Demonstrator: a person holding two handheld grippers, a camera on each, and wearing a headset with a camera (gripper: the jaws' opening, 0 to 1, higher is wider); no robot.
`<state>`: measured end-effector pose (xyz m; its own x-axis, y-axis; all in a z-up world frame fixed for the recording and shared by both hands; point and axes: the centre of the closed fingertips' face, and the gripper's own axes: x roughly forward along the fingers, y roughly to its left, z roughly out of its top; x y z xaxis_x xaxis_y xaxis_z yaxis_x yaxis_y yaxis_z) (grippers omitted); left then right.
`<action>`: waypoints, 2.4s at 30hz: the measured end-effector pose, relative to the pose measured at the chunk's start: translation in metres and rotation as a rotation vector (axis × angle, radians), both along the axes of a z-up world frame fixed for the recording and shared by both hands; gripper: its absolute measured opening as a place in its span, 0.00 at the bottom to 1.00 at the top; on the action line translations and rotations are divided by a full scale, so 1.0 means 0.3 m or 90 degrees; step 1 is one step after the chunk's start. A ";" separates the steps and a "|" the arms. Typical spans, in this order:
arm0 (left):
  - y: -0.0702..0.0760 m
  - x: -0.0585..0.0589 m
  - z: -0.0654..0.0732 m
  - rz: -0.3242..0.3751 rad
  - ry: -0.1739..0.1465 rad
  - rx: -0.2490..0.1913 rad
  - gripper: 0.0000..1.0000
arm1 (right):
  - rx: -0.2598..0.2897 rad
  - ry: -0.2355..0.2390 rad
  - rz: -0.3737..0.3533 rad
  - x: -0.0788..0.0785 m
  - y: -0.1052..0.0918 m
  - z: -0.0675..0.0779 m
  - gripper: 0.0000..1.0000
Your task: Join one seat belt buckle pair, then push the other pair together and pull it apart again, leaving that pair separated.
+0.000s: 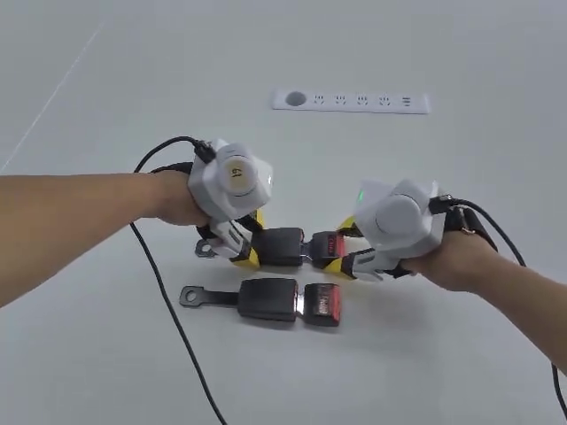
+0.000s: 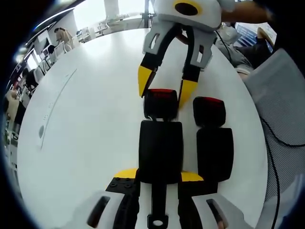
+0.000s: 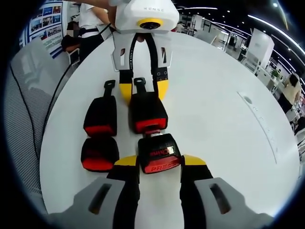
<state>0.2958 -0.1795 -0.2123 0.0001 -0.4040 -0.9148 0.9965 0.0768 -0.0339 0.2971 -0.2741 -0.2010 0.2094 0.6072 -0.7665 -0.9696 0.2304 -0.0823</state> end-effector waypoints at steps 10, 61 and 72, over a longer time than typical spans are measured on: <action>-0.014 -0.017 0.008 -0.003 -0.003 0.007 0.31 | -0.009 -0.015 0.030 0.008 -0.025 -0.006 0.30; 0.001 0.005 0.002 -0.011 -0.002 0.022 0.32 | -0.044 -0.023 0.031 0.009 -0.186 -0.005 0.30; 0.002 0.006 0.001 -0.014 -0.003 0.026 0.32 | -0.054 -0.017 0.024 0.010 -0.239 -0.008 0.30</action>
